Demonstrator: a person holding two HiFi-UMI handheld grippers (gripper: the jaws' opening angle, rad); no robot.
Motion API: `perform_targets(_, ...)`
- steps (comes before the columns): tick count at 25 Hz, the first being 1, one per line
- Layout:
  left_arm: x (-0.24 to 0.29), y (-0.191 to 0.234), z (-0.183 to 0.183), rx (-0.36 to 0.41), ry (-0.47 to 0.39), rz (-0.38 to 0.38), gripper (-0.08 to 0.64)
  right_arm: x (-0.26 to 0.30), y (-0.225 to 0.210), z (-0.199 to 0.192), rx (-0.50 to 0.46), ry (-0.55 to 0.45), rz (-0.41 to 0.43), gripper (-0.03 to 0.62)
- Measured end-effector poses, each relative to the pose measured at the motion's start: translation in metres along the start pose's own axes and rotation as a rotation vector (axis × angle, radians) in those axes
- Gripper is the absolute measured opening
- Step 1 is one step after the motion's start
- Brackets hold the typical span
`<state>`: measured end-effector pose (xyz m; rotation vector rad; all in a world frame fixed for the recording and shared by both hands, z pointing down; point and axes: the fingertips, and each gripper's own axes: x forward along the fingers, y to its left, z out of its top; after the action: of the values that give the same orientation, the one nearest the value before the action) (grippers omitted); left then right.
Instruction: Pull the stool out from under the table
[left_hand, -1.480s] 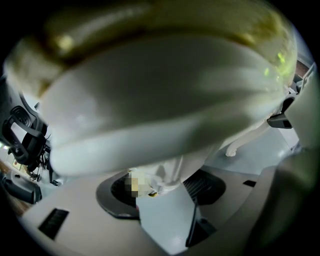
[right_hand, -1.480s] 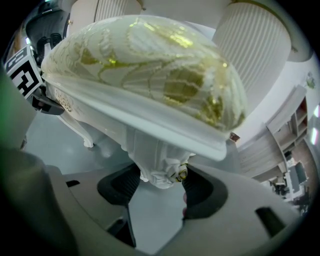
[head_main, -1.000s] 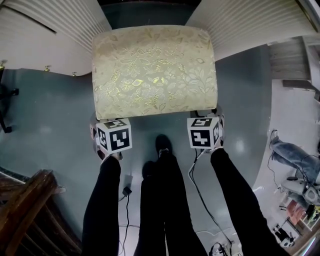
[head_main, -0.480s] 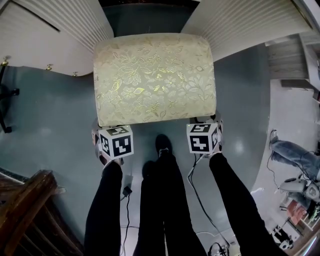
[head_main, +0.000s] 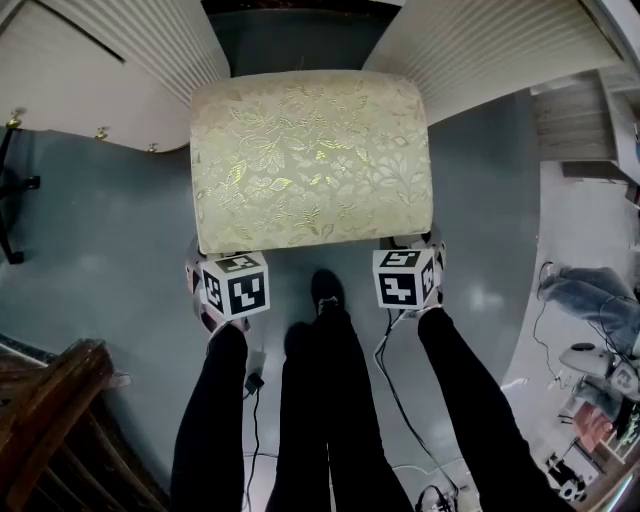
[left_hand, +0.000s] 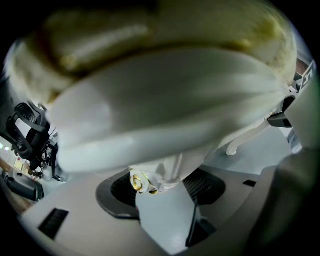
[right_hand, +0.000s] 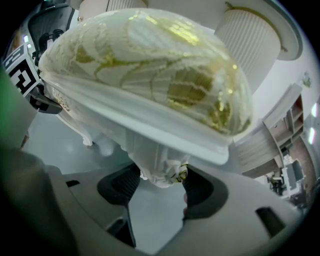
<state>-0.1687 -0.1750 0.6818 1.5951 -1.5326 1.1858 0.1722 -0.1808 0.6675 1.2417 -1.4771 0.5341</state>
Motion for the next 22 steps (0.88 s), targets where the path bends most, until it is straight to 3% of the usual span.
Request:
perform_targets(18, -0.01, -0.001, -0.009, -0.036, 0.018, 0.049, 0.285, -0.007, -0.004, -0.003, 0.006, -0.028, -0.087, 0.276)
perform_targets(22, -0.016, -0.003, -0.018, -0.049, 0.033, 0.056, 0.285, -0.019, 0.003, -0.017, 0.032, -0.012, -0.08, 0.245)
